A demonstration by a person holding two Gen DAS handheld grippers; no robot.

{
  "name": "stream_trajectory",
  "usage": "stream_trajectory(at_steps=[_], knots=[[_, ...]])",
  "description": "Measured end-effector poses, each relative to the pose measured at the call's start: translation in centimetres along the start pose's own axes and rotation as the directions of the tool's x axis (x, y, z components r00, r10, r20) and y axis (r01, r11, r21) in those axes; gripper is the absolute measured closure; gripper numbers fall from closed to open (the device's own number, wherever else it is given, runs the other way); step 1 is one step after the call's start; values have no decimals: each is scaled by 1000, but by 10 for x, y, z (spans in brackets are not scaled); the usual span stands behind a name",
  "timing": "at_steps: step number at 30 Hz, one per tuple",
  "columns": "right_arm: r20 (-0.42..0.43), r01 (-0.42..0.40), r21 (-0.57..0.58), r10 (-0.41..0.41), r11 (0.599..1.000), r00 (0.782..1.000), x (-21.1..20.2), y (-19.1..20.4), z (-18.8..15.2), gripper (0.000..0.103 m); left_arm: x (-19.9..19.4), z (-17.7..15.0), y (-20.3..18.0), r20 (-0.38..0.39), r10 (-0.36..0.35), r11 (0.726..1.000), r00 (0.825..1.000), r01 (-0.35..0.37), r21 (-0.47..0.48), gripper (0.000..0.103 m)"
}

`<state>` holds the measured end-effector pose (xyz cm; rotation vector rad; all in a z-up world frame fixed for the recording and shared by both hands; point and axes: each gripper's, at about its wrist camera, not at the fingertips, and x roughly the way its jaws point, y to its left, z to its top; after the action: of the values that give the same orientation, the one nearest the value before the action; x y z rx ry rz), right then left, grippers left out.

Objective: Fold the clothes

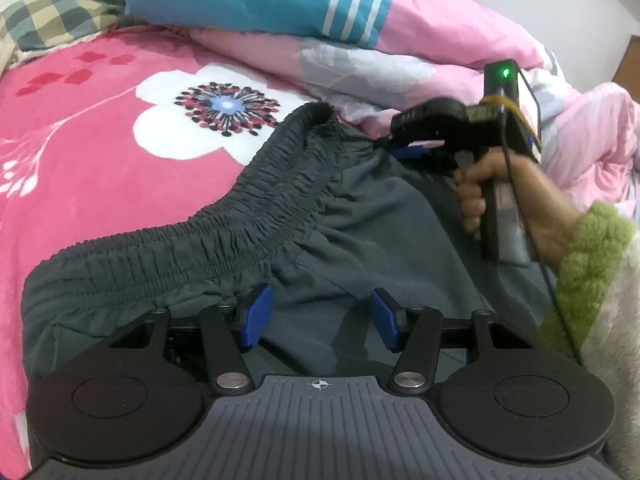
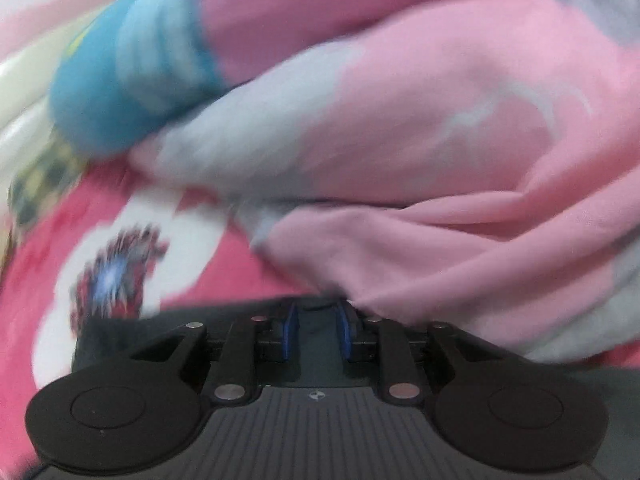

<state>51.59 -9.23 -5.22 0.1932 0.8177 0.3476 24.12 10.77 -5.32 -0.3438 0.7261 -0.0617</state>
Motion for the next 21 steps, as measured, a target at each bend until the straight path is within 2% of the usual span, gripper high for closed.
stream_trajectory(at_steps=[4, 7, 10, 13, 16, 19, 21], knots=[[35, 18, 14, -19, 1000, 999, -39, -5, -4, 79, -6, 0, 4, 17, 0, 1000, 1000, 0, -11, 49], [77, -10, 35, 7, 999, 997, -97, -15, -12, 79, -14, 2, 10, 58, 27, 999, 998, -26, -22, 49], [133, -31, 68, 22, 997, 991, -182, -33, -30, 78, -20, 5, 22, 83, 52, 997, 995, -47, -58, 48], [224, -11, 110, -14, 994, 974, -283, -50, -58, 78, -27, 9, 34, 99, 81, 992, 992, -71, -104, 49], [339, 14, 152, -65, 988, 938, -396, -62, -100, 74, -42, 9, 40, 136, 126, 985, 983, -108, -135, 48], [447, 74, 158, -138, 985, 884, -501, -56, -154, 64, -60, 8, 58, 143, 109, 974, 984, -77, -214, 47], [503, 96, 165, -167, 982, 848, -561, -45, -191, 62, -75, 2, 68, 142, 115, 964, 983, -76, -255, 47]])
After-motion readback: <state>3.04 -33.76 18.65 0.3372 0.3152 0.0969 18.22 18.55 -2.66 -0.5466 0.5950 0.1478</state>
